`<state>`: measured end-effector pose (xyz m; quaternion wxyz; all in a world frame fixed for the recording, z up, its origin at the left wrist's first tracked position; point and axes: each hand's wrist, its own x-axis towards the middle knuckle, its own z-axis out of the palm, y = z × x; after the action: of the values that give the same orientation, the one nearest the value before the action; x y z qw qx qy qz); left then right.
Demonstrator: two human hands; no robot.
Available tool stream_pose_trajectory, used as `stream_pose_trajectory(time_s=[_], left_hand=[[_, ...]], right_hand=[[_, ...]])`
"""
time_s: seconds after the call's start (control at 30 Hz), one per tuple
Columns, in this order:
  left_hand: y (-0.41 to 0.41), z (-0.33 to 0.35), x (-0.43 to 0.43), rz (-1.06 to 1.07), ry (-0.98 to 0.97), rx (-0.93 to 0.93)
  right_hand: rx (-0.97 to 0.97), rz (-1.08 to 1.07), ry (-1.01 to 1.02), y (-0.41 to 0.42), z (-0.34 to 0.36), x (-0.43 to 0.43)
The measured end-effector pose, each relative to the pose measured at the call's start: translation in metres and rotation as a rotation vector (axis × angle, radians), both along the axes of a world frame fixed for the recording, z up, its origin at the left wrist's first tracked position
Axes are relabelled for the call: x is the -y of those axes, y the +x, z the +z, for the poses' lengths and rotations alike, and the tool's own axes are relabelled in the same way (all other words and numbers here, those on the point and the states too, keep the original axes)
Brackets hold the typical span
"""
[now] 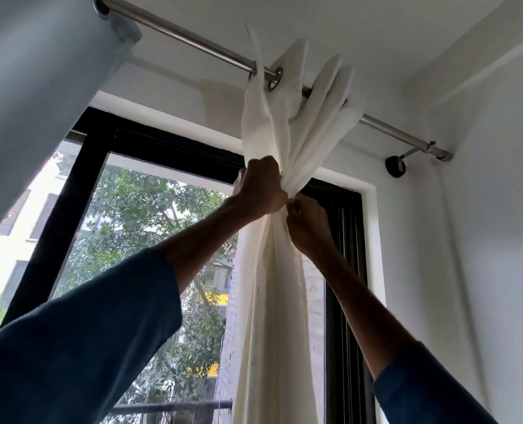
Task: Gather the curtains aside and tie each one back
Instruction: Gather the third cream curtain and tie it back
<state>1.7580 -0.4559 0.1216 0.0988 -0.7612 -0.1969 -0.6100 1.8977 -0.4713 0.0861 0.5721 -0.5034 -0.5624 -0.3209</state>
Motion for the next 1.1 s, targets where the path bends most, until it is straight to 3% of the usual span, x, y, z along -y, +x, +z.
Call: stream_pose_trajectory(time_s=[0.1,0.23,0.5,0.7,1.1], left_hand=[[-0.025,0.012,0.003,0.011,0.030,-0.026],[-0.055,0.013,-0.006,-0.019,0.015,-0.012],[-0.030,-0.004,-0.018,-0.310,-0.134,0.023],[-0.002,-0.028,-0.017,-0.222,-0.125,0.103],[-0.001,-0.032,-0.017,-0.269,-0.168,0.160]], right_hand=[[0.003,0.260,-0.048,-0.005,0.007,-0.004],[-0.240,0.696,-0.266,-0.006,0.019,-0.013],[-0.402,1.203,-0.319,0.000,0.011,-0.041],[-0.417,1.213,-0.294,0.030,-0.011,-0.044],[-0.444,1.210,-0.390,0.044,-0.025,-0.038]])
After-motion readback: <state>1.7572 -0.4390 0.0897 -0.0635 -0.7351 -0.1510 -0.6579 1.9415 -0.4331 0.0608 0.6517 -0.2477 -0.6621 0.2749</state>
